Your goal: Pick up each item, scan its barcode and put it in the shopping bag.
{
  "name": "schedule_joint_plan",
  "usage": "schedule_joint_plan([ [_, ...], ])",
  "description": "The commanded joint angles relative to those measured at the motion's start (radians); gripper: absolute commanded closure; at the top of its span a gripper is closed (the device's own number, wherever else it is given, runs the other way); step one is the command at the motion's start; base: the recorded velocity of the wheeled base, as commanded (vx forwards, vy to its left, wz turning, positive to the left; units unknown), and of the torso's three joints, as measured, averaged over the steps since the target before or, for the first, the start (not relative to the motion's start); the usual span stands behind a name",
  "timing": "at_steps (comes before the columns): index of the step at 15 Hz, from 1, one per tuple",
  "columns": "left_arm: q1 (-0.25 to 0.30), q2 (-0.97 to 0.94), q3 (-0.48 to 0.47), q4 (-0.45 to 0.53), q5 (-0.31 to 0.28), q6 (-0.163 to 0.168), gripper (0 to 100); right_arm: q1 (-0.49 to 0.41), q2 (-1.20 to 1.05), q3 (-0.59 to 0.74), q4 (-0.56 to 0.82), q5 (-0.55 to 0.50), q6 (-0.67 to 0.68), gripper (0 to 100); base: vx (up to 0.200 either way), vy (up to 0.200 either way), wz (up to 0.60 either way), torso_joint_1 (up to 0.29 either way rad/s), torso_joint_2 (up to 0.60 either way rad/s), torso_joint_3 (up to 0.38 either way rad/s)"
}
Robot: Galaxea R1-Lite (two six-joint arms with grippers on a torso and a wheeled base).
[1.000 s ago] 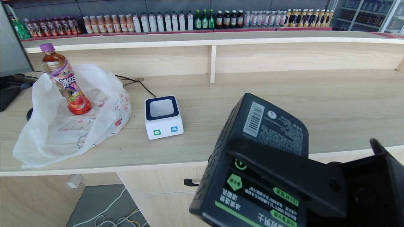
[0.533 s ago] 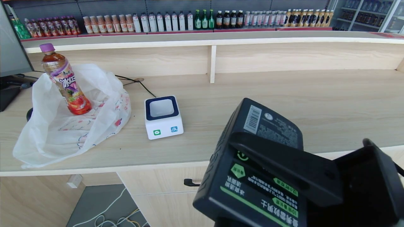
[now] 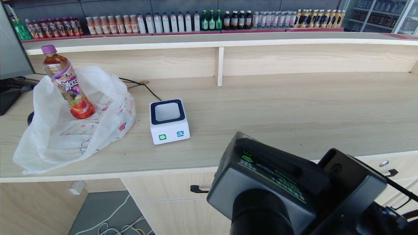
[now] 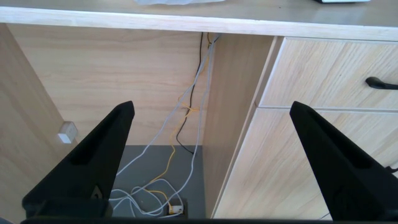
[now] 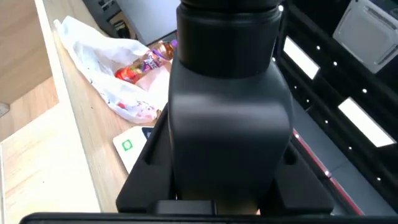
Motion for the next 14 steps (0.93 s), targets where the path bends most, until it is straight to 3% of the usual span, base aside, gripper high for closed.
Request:
schedule_joint_plan([
  [1, 0.000, 0.000, 0.000, 0.000, 0.000, 0.000, 0, -0.009, -0.065, 0.016, -0.002, -0.032, 0.012, 100, 0.000, 0.000, 0.00, 0.000, 0.00, 0.000],
  [8, 0.000, 0.000, 0.000, 0.000, 0.000, 0.000, 0, -0.046, -0.025, -0.053, -0.002, -0.130, 0.262, 100, 0.000, 0.000, 0.00, 0.000, 0.00, 0.000],
  [11, 0.000, 0.000, 0.000, 0.000, 0.000, 0.000, 0, -0.044, 0.000, -0.061, -0.002, -0.284, 0.640, 100, 0.000, 0.000, 0.00, 0.000, 0.00, 0.000],
  [14, 0.000, 0.000, 0.000, 0.000, 0.000, 0.000, 0, -0.055, 0.010, -0.055, -0.002, -0.388, 0.822, 100, 0.000, 0.000, 0.00, 0.000, 0.00, 0.000],
])
